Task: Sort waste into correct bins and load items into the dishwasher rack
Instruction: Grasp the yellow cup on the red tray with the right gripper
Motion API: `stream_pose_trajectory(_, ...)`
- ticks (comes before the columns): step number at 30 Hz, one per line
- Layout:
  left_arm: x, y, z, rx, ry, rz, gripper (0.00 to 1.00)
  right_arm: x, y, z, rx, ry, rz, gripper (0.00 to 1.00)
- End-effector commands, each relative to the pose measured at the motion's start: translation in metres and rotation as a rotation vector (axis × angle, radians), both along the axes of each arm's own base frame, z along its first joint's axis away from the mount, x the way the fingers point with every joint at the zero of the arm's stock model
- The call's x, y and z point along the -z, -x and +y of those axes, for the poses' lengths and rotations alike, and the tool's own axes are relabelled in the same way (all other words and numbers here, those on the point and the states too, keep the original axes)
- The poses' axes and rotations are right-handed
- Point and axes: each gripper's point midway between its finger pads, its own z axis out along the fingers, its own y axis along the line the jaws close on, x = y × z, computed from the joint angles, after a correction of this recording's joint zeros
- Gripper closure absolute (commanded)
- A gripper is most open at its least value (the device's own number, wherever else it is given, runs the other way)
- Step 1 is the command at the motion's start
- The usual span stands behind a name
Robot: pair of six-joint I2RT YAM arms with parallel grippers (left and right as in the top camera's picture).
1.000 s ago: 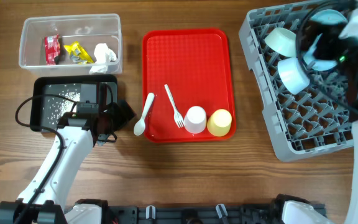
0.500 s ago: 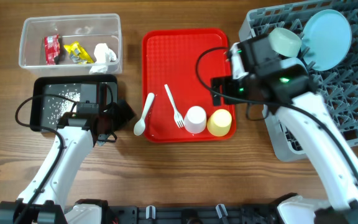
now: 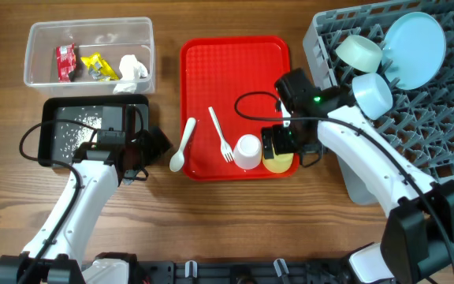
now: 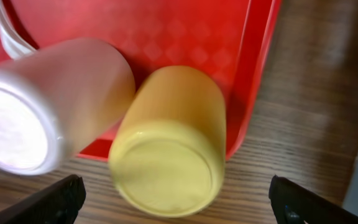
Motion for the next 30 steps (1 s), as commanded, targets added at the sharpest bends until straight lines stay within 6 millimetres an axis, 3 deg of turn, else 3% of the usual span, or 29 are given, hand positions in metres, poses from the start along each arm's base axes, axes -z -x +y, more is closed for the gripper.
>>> stream_pose_trajectory(1,0.002,0.001,-0.001,-0.011,0.008,0.008,0.00,0.020,0.009,0.003,0.011,-0.023,0.031,0.01)
stream_pose_trajectory(5,0.002,0.001,-0.001,-0.011,0.008,0.008,0.00,0.035,0.002,0.006,0.020,-0.046,-0.017,0.03)
stream_pose_trajectory(12,0.002,0.001,-0.001,-0.011,0.008,0.008,0.00,0.050,-0.004,0.009,0.023,-0.070,-0.069,0.18)
stream_pose_trajectory(18,0.002,0.001,-0.001,-0.011,0.008,0.008,0.00,0.054,-0.002,0.008,0.024,-0.069,-0.066,0.43)
stream_pose_trajectory(20,0.002,0.001,-0.001,-0.011,0.008,0.008,0.00,0.053,-0.003,0.008,0.025,-0.071,-0.071,0.57)
stream_pose_trajectory(21,0.002,0.001,-0.001,-0.011,0.008,0.008,0.00,0.051,-0.004,0.008,0.024,-0.073,-0.074,0.62)
stream_pose_trajectory(25,0.002,0.001,-0.001,-0.011,0.008,0.008,0.00,0.034,-0.005,0.009,0.024,-0.077,-0.083,0.62)
stream_pose_trajectory(30,0.002,0.001,-0.001,-0.011,0.008,0.008,0.00,-0.011,-0.010,0.010,0.017,-0.093,-0.136,0.63)
